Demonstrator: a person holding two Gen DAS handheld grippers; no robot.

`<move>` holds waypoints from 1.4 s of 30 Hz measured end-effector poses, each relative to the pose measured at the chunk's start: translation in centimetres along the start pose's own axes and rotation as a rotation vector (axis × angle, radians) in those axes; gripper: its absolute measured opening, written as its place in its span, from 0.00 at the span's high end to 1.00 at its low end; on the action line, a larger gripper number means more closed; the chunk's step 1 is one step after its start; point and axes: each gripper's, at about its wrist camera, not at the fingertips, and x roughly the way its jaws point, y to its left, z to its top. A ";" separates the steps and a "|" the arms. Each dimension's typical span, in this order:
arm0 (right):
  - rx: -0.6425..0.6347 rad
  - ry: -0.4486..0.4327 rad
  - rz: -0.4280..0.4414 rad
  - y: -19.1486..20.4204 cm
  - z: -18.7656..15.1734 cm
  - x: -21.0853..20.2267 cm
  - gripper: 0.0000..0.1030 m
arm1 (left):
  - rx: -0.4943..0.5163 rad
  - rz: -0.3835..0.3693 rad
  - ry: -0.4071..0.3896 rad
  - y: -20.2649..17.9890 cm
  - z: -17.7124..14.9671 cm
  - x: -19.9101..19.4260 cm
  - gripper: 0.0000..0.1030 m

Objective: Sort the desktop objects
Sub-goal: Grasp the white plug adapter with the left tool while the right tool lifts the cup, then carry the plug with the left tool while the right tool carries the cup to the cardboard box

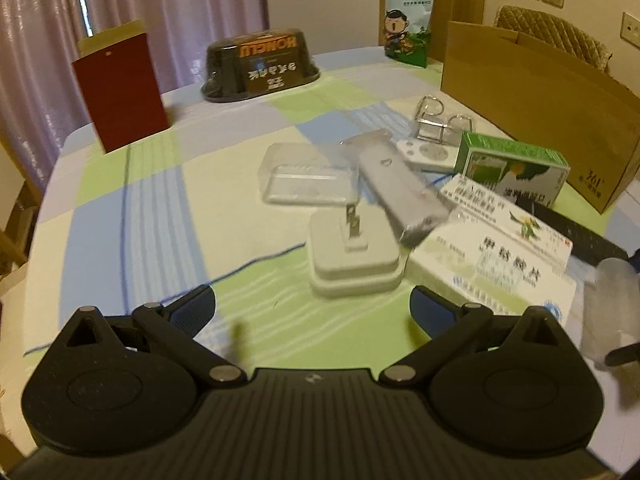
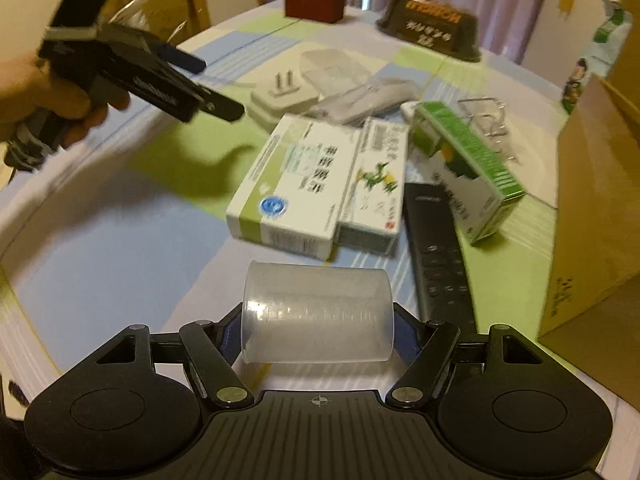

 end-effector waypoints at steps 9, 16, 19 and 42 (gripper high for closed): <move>-0.096 -0.110 -0.143 -2.2 1.6 -4.7 0.31 | -0.020 -0.058 -0.010 -0.2 1.7 3.1 0.01; 0.094 -0.171 -0.151 -2.8 2.8 -5.9 0.31 | -0.079 -0.058 0.013 0.8 2.6 4.8 0.05; 0.122 -0.170 -0.138 -1.9 2.9 -5.5 0.31 | -0.039 -0.055 0.031 0.3 2.5 5.0 0.05; 0.248 -0.215 -0.205 -1.5 6.8 -5.1 0.31 | 0.081 -0.095 0.075 0.2 3.0 4.4 0.40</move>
